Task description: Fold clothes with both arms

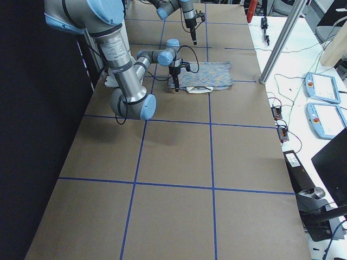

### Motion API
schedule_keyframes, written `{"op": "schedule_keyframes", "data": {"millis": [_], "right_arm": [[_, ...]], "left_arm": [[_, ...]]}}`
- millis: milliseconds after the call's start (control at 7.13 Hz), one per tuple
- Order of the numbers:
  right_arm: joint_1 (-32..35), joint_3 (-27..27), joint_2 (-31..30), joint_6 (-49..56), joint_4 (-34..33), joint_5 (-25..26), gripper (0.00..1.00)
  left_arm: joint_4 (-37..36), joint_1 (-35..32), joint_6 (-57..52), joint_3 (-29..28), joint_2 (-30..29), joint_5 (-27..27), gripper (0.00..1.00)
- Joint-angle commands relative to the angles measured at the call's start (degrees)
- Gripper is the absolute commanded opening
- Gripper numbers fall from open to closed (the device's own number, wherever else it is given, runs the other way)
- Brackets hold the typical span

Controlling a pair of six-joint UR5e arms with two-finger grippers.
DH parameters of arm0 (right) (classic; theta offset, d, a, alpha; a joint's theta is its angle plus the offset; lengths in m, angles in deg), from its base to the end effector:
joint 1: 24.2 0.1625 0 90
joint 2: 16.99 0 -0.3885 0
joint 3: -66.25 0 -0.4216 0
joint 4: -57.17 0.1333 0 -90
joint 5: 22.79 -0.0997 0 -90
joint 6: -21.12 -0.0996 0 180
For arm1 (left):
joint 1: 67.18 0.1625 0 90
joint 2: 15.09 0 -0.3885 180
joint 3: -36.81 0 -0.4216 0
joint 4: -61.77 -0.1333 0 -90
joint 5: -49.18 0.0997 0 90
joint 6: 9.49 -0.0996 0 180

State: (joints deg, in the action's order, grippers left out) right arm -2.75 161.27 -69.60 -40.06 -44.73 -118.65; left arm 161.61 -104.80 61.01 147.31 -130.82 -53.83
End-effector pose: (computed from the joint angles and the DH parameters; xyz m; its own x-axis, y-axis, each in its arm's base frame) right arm -0.5910 -0.3645 0.2216 0.8547 -0.1794 0.4872 0.1101 0.9797 0.1677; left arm 0.4048 -0.4519 0.1795 0.5659 -0.0255 -0.8241 0.2736 0.9487 0.1585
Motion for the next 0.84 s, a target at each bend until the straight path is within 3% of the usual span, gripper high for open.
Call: {"op": "schedule_keyframes", "data": {"millis": [0,421,701], "right_arm": [[0.78,0.94,-0.38,0.81,-2.24,0.07,1.0],[2.62,5.66,-6.85,2.82,-2.25,-0.02,1.0],[3.07,9.9,-6.37,2.92,-5.22,-0.37,1.0]], "left_arm": [[0.0,0.0,0.08,0.08,0.07,0.0,1.0],[0.17,0.96,1.04,-0.1,-0.11,0.09,1.0],[0.09,1.06,0.96,-0.01,-0.02,0.09,1.0]]}}
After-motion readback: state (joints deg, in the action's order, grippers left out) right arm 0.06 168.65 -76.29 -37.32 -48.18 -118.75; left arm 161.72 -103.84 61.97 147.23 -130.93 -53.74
